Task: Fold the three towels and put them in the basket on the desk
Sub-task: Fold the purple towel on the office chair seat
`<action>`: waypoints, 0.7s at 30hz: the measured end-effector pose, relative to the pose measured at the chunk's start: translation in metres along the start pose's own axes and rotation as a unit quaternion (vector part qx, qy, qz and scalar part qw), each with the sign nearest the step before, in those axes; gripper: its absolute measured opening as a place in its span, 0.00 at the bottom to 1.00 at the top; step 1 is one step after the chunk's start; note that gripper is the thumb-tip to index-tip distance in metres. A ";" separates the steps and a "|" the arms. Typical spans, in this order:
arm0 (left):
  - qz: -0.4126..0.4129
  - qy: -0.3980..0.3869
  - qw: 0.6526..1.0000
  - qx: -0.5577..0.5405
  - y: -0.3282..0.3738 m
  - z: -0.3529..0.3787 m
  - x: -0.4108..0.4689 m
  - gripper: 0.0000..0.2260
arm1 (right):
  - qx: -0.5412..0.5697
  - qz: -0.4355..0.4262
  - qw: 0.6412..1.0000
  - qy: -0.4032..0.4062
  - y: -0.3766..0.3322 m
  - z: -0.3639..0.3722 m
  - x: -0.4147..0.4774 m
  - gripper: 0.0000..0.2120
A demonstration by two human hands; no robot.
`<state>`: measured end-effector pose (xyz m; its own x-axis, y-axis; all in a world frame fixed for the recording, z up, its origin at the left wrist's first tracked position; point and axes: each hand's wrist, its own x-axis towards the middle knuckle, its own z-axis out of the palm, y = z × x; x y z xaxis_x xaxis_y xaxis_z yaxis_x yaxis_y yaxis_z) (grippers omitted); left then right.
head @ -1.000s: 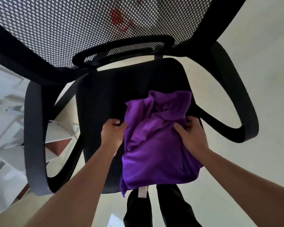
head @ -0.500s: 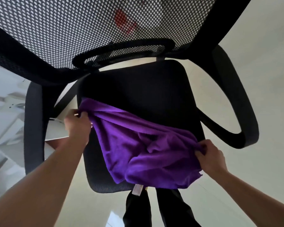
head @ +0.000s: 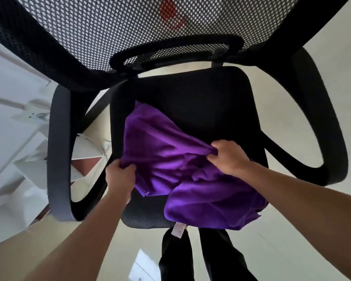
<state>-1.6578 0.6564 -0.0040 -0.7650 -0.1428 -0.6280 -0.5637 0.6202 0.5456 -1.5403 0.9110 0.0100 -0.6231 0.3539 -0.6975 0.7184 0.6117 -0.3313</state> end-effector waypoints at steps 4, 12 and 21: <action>0.092 0.029 0.995 -0.027 0.080 -0.014 0.044 0.03 | 0.166 0.083 0.972 0.141 0.019 -0.020 0.006 0.09; 0.046 0.105 0.993 0.036 0.063 0.012 0.021 0.17 | 0.365 0.186 0.910 0.052 0.049 -0.018 -0.013 0.22; -0.135 -0.185 0.973 0.022 -0.008 0.090 -0.048 0.13 | 0.368 0.187 0.904 -0.115 0.068 0.004 -0.025 0.20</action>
<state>-1.5887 0.7278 -0.0282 -0.4220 -0.0218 -0.9064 -0.7086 0.6315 0.3147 -1.4751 0.9406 0.0024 -0.2746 0.2304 -0.9335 0.9291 -0.1864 -0.3193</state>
